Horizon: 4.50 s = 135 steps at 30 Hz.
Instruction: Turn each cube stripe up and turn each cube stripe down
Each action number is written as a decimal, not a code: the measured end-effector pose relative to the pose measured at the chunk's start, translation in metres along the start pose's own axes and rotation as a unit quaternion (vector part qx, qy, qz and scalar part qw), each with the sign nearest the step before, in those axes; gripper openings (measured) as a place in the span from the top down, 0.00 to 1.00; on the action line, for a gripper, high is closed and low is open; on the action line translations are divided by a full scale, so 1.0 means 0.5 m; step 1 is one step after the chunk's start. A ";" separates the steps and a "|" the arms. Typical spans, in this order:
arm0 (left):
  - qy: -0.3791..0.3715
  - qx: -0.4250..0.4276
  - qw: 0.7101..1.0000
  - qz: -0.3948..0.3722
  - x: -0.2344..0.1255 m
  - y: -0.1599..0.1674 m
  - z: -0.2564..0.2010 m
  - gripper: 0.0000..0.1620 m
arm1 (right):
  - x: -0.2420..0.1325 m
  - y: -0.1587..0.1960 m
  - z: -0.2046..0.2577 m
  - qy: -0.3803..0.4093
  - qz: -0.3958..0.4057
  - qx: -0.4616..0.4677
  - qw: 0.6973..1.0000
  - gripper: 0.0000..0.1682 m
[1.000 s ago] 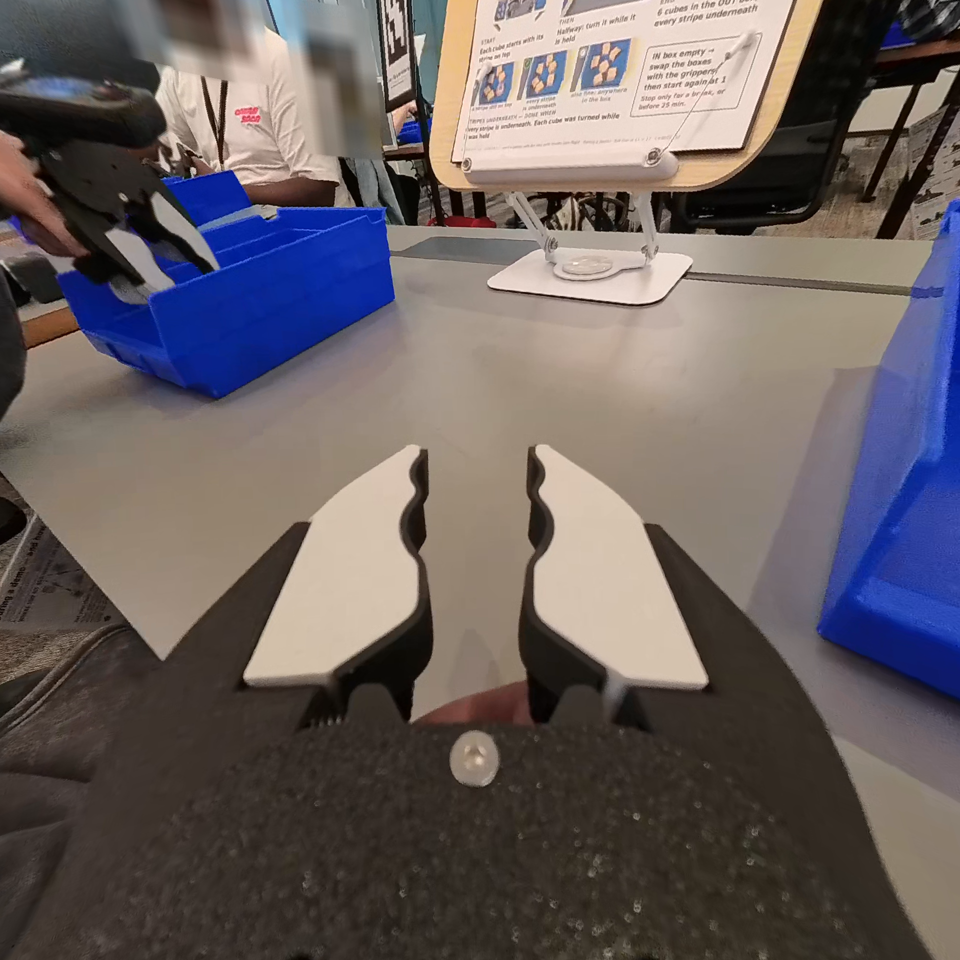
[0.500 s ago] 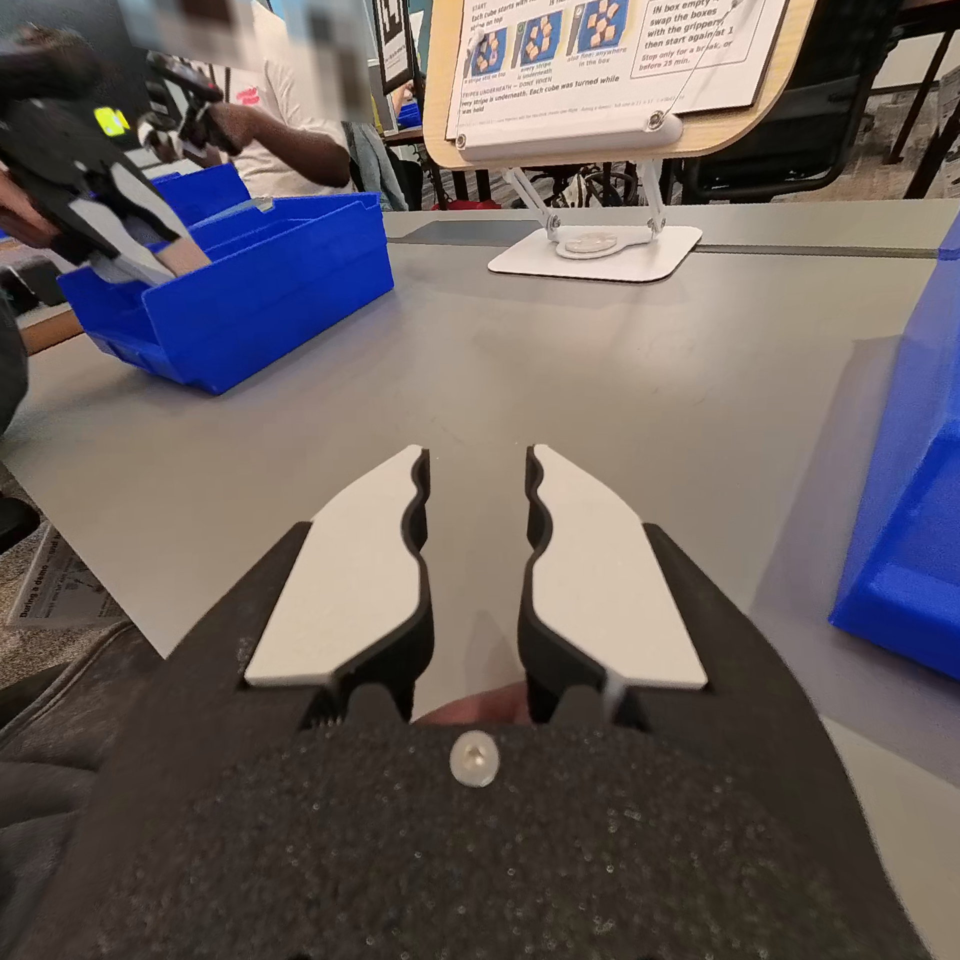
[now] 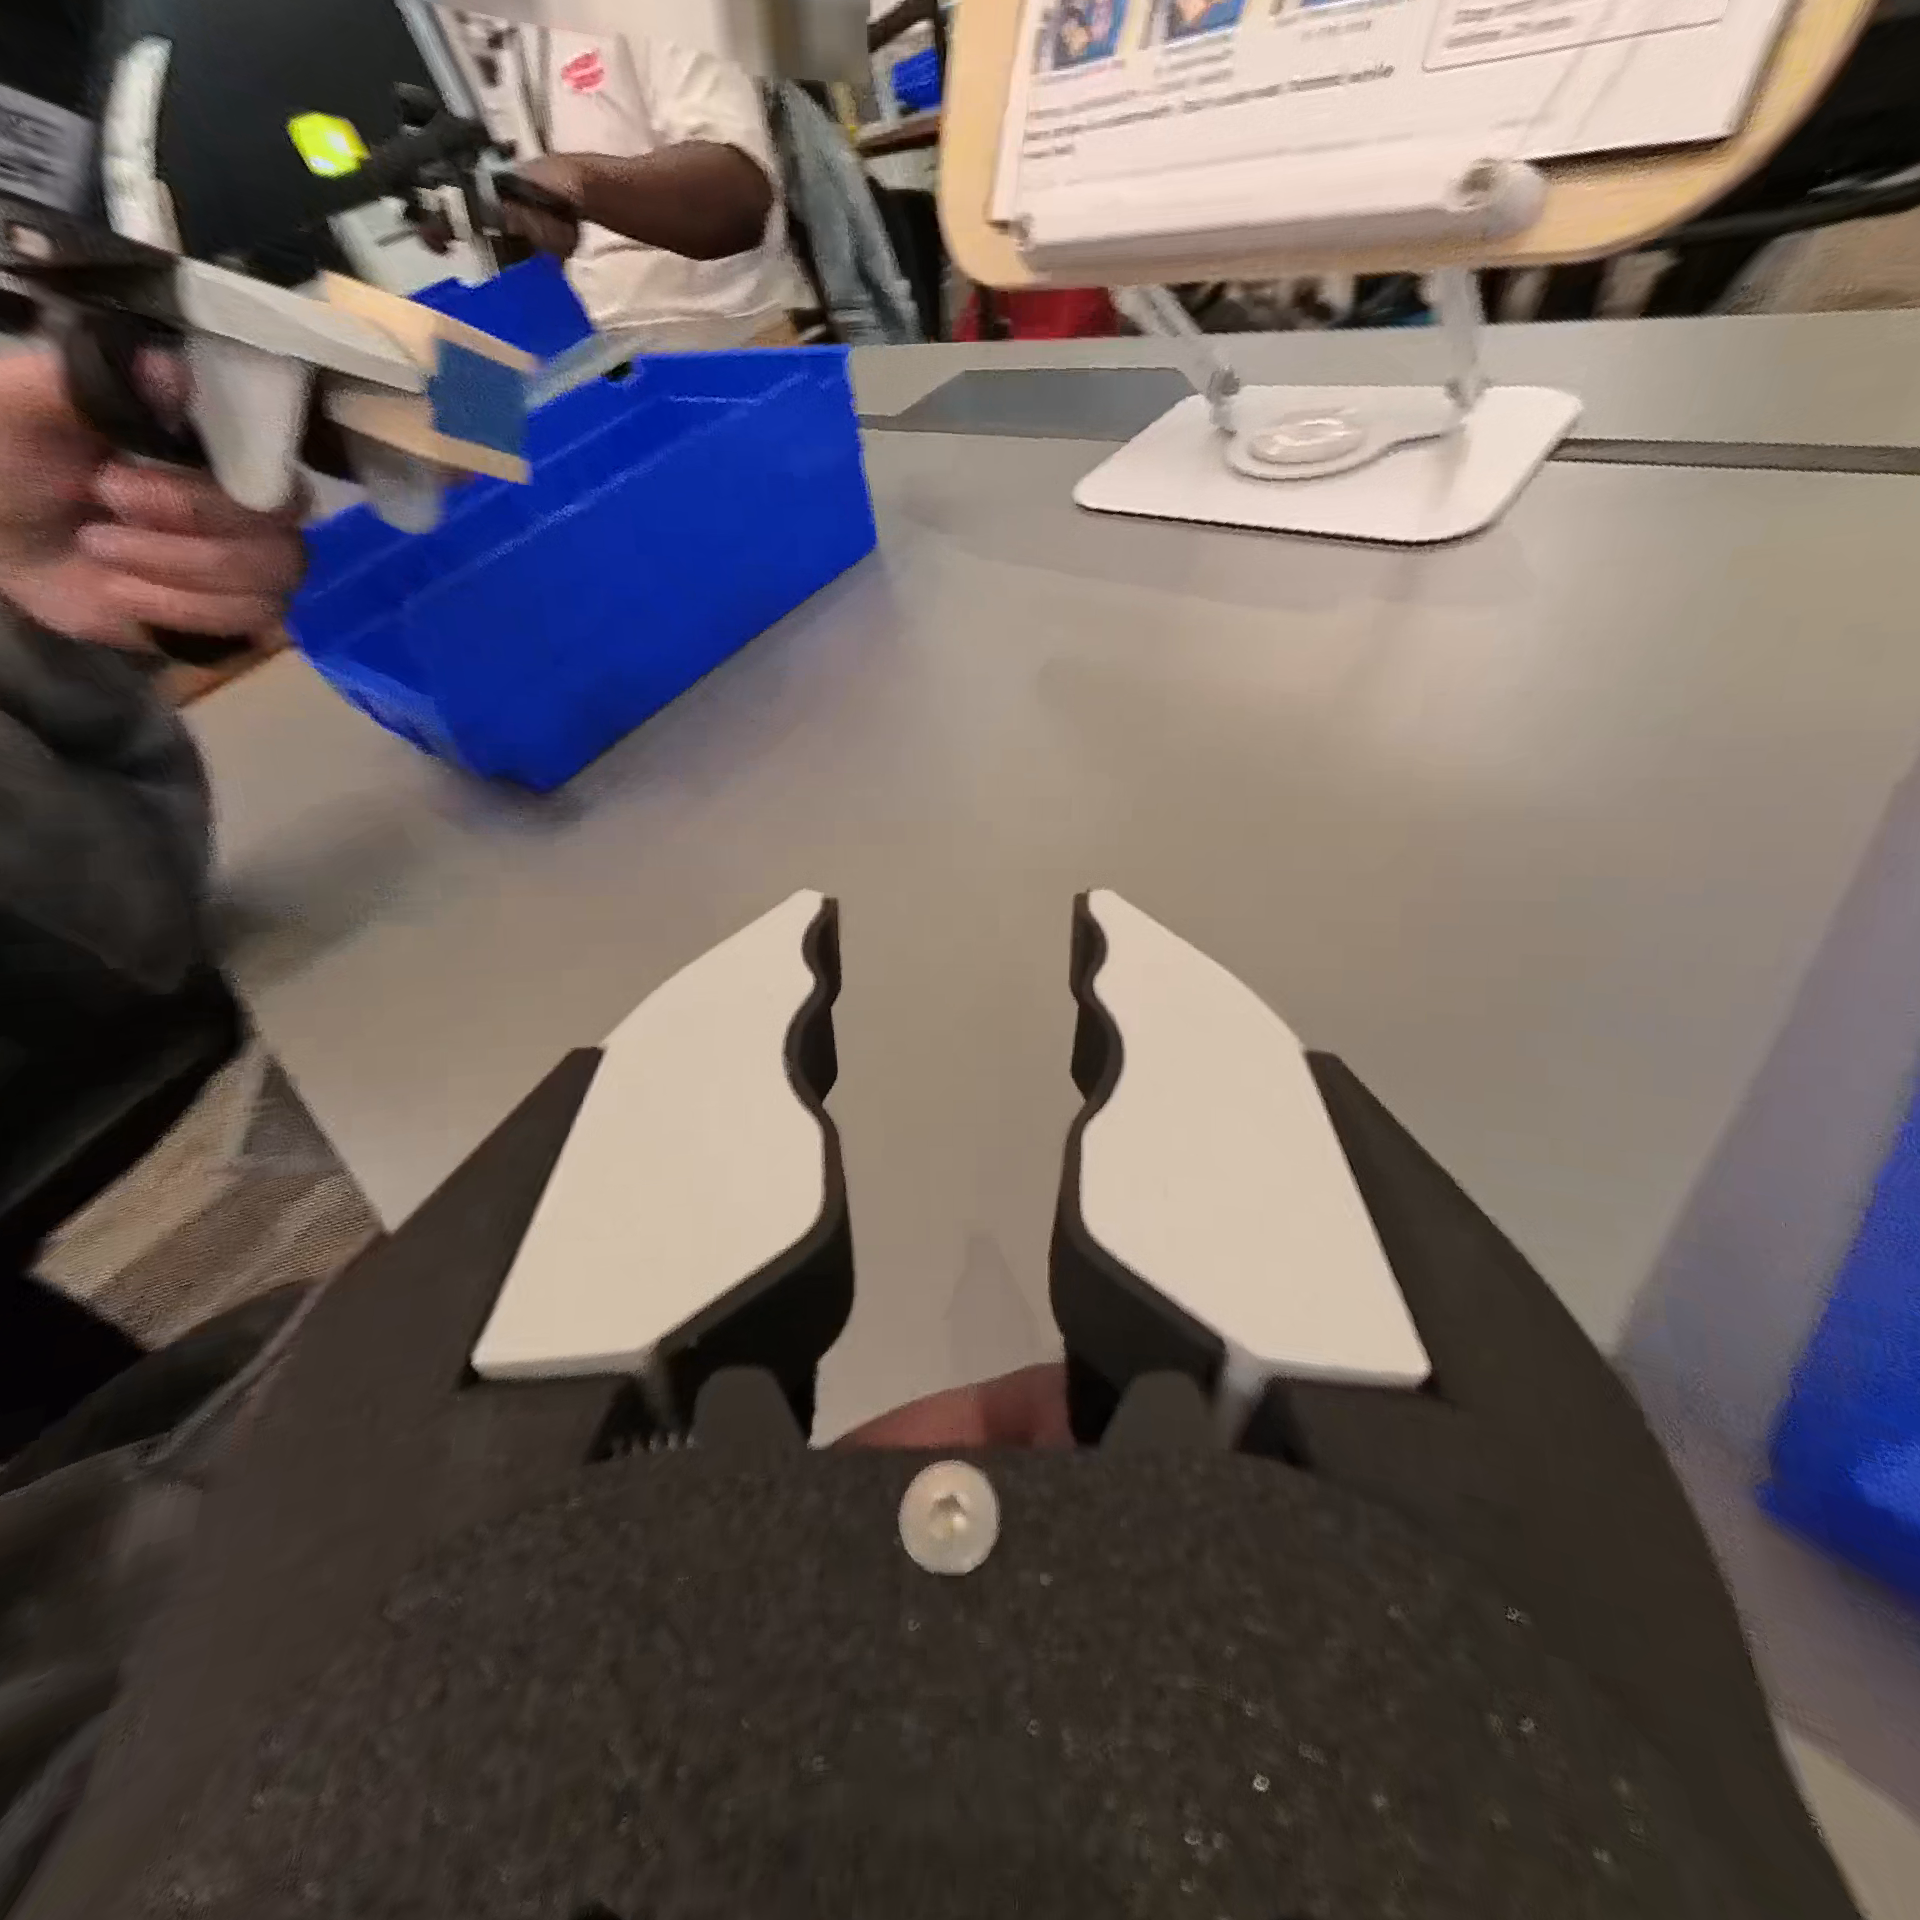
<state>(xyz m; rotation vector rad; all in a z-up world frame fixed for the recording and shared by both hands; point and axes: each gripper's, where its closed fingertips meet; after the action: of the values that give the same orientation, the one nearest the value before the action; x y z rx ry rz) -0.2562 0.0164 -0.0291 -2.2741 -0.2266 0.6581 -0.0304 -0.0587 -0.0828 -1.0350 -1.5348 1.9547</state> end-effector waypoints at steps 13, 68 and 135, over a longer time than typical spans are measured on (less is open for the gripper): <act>0.238 -0.213 0.947 0.017 0.265 -0.001 -0.156 0.72 | 0.132 -0.116 0.055 -0.301 0.003 0.304 0.904 0.63; -0.138 0.064 0.988 -0.027 0.122 0.217 -0.020 0.64 | 0.067 0.070 -0.651 0.257 0.407 0.034 0.876 0.73; -0.311 -0.119 0.932 0.146 -0.188 0.109 0.325 0.72 | 0.027 0.084 0.145 -0.216 0.101 0.062 0.969 0.70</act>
<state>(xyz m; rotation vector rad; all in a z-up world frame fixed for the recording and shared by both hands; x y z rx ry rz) -0.4229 0.0450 -0.1269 -2.2776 -0.2808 1.5828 -0.0912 -0.1057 -0.1196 -0.7700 -1.5408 2.5136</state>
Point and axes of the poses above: each gripper's, where its closed fingertips meet, x out along the fingers, y out of its underside, z = x × y across the jaws, and after that the axes turned 8 degrees about -x, right-handed
